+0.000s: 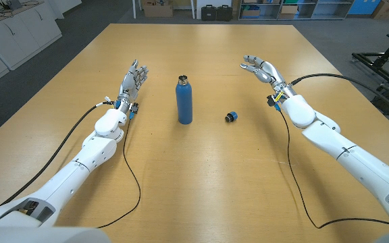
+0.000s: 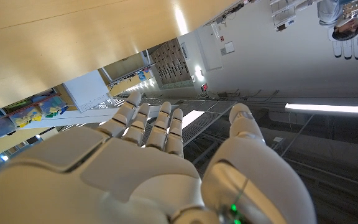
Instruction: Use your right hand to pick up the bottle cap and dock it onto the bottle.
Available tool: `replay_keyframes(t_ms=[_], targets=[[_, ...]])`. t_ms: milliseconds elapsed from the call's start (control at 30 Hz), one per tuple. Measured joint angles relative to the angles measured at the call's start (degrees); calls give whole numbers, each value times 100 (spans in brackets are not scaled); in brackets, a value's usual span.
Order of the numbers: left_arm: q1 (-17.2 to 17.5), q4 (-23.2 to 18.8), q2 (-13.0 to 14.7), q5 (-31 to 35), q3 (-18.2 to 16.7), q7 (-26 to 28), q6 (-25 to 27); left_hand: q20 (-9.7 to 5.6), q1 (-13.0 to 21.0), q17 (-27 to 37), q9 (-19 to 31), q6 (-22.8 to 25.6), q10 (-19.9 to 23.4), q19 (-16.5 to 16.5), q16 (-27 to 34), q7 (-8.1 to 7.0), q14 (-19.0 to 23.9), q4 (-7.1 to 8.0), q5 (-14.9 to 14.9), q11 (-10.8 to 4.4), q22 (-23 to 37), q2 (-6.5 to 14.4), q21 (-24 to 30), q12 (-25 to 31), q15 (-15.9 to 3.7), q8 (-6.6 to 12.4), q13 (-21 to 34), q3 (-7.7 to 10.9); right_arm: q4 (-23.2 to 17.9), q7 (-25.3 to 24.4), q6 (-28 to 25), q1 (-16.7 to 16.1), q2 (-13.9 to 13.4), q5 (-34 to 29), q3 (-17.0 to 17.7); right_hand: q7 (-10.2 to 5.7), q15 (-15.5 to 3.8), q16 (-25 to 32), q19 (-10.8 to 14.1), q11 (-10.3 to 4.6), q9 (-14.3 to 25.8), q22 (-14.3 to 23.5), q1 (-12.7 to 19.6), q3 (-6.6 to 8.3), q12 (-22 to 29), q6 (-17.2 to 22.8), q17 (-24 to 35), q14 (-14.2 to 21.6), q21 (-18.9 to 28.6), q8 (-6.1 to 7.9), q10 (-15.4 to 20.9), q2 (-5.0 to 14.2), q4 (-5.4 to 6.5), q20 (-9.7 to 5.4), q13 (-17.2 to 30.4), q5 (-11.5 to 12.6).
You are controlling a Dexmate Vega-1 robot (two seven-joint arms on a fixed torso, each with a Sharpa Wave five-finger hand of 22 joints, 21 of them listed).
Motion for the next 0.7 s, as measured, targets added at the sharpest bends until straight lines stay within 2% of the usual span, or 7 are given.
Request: replay_keyframes(t_ms=[300, 700], targets=[[8, -20, -34, 35, 14, 47, 8, 0, -17, 0, 0, 60, 0, 0, 0, 1, 31, 0, 0, 0, 0, 17, 0, 0, -31, 41, 0, 0, -487, 191, -506, -45, -409, -399, -8, -34, 42, -95, -276, -85, 0, 0, 210, 87, -27, -34, -2, -247, -143, -27, -23, 15, -6, 73, 0, 0], [-11, -9, -92, 145, 85, 128, 16, 0, -29, 0, 0, 60, 31, 0, -1, 2, 31, -17, 0, -31, -1, 47, -21, 0, -31, 41, 0, 17, -988, 683, -1015, -18, -858, -727, -45, -48, 63, -95, -399, -144, 27, -1, 444, 177, -116, -133, -2, -410, -265, -115, -83, 52, -14, 134, 28, 0]])
